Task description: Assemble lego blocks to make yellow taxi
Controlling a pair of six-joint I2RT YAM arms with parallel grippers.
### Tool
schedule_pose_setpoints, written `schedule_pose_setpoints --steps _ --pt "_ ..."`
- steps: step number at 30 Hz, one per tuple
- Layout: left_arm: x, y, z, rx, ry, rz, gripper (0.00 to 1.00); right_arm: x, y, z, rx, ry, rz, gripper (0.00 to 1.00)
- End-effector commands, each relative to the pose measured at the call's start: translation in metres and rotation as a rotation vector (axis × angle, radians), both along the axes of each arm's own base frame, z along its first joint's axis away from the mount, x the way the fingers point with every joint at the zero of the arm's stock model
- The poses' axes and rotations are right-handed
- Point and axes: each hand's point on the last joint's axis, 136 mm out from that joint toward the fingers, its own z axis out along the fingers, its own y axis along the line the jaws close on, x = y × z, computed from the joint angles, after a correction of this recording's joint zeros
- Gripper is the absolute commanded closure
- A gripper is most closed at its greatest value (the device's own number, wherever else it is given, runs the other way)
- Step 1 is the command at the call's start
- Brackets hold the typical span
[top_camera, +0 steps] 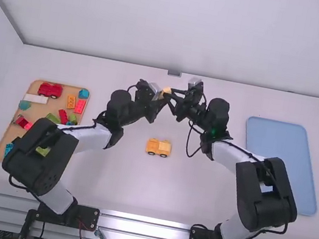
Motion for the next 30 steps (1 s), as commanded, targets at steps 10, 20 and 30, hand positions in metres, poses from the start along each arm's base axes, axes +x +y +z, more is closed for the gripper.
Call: schedule_pose_setpoints --steps 10,20,30 --pt "-0.0142 -0.0107 0.0079 0.034 -0.059 -0.094 0.98 -0.0119 0.0112 -0.0046 -0.008 -0.002 0.058 0.42" --pt "-0.0149 -0.0113 0.0099 0.032 -0.069 -0.1 0.98 -0.0117 0.0106 -0.0081 -0.014 0.014 0.056 0.62" --pt "-0.0152 -0.0117 0.0127 0.017 -0.068 -0.102 0.74 -0.0116 0.0104 -0.0096 -0.018 0.018 0.055 0.73"
